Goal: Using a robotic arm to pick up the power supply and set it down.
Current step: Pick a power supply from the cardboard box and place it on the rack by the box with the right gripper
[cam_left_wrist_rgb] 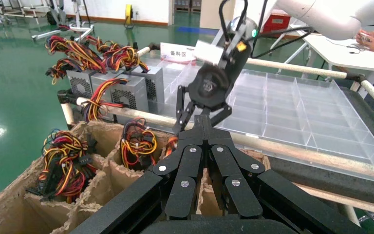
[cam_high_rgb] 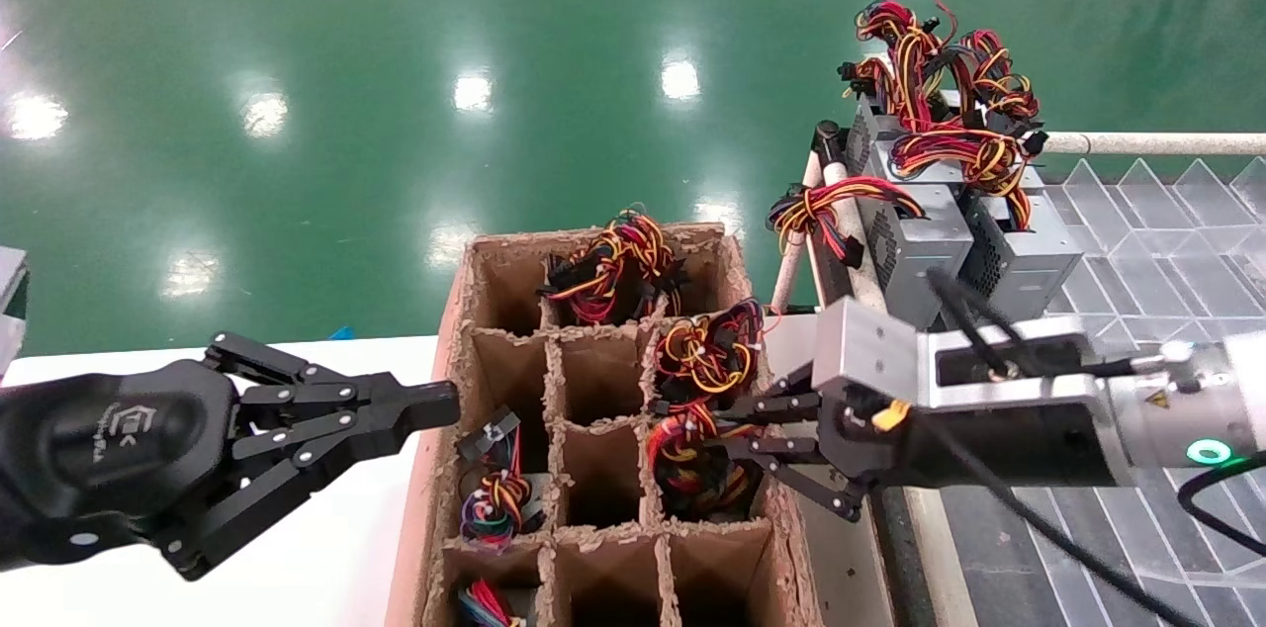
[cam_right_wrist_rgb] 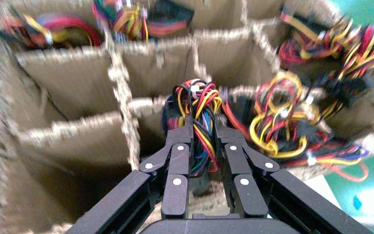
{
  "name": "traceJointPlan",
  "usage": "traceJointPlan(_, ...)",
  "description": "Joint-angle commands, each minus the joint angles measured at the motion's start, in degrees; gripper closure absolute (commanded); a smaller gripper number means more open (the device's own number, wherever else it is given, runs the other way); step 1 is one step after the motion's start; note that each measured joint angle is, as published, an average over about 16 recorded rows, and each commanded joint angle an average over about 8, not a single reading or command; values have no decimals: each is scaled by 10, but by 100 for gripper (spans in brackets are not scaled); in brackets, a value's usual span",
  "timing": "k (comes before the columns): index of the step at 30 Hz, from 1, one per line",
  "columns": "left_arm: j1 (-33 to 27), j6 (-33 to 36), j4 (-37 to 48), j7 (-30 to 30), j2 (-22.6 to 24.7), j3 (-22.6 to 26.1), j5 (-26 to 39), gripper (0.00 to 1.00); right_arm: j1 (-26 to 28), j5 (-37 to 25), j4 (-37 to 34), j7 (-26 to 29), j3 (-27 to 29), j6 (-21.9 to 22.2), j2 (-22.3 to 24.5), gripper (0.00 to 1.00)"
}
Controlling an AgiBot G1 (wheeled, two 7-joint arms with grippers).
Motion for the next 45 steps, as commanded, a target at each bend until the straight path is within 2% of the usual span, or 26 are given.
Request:
traceJointPlan(1, 0, 0, 0, 0, 0, 0, 0, 100, -1, 13, -1, 2, 6, 0, 2, 100)
traceJointPlan(6, 0, 0, 0, 0, 0, 0, 0, 100, 20, 64, 11, 10, 34, -15, 20, 100)
traceJointPlan(13, 0, 0, 0, 0, 0, 0, 0, 100, 86, 129, 22, 0, 81, -47, 53, 100)
traceJointPlan(22, 0, 0, 0, 0, 0, 0, 0, 100, 168, 155, 19, -19, 125, -60, 91, 100)
traceJointPlan(27, 0, 0, 0, 0, 0, 0, 0, 100, 203, 126, 19, -33, 130, -57, 107, 100)
traceJointPlan(34, 0, 0, 0, 0, 0, 0, 0, 100, 235, 49, 19, -47, 125, -37, 131, 100)
traceJointPlan(45, 0, 0, 0, 0, 0, 0, 0, 100, 229, -41, 19, -25, 120, 6, 179, 100)
